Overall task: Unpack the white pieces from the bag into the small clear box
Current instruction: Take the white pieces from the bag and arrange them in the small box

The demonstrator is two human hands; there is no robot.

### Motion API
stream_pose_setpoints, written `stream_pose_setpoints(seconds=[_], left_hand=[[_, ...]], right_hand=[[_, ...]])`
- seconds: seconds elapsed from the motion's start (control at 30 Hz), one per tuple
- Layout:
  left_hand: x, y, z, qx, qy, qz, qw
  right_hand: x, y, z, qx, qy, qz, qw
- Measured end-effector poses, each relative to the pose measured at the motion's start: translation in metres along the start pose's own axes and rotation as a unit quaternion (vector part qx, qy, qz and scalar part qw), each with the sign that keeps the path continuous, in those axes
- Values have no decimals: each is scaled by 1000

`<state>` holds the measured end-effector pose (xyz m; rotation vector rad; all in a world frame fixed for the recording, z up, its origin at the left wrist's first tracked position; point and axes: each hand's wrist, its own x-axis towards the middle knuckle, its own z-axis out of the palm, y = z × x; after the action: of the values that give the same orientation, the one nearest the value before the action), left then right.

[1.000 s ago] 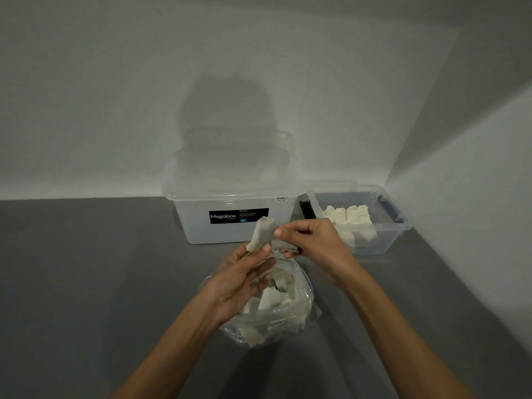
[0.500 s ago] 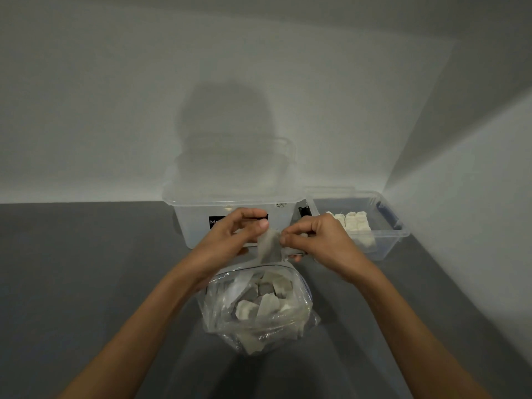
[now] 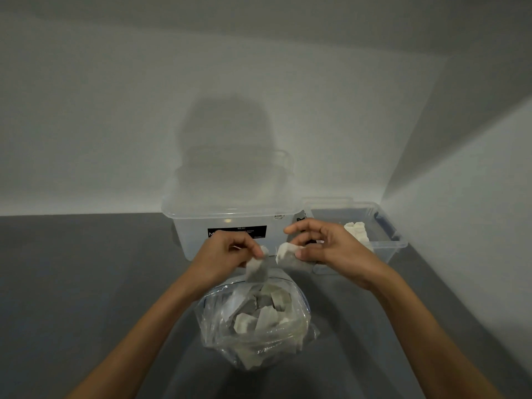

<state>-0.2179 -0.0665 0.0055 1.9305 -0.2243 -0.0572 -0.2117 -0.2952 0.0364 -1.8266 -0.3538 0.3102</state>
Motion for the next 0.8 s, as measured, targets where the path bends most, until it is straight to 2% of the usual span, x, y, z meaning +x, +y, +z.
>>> stream_pose_setpoints(seconds=[0.07, 0.13, 0.23, 0.33, 0.4, 0.5, 0.6, 0.7, 0.8], left_hand=[[3, 6, 9, -17, -10, -12, 1000], [5, 15, 18, -78, -53, -26, 995], [11, 27, 31, -131, -96, -23, 986], [23, 36, 48, -144, -57, -6, 988], [35, 40, 60, -141, -26, 8, 990], [56, 49, 74, -112, -20, 30, 993], [78, 62, 89, 9, -38, 93, 995], [99, 80, 108, 112, -41, 152, 981], [121, 91, 127, 154, -33, 173, 972]], right_hand=[[0, -6, -3, -9, 5, 5, 1000], [0, -9, -6, 7, 42, 2, 999], [-1, -5, -8, 107, 134, -2, 985], [-2, 6, -11, 202, 193, -4, 960], [-4, 9, -18, 201, 213, -7, 956], [-7, 6, -42, 112, 219, -7, 969], [-6, 1, -76, -11, 213, -23, 977], [-1, -3, -111, -163, 189, -50, 967], [8, -5, -144, -249, 165, -74, 951]])
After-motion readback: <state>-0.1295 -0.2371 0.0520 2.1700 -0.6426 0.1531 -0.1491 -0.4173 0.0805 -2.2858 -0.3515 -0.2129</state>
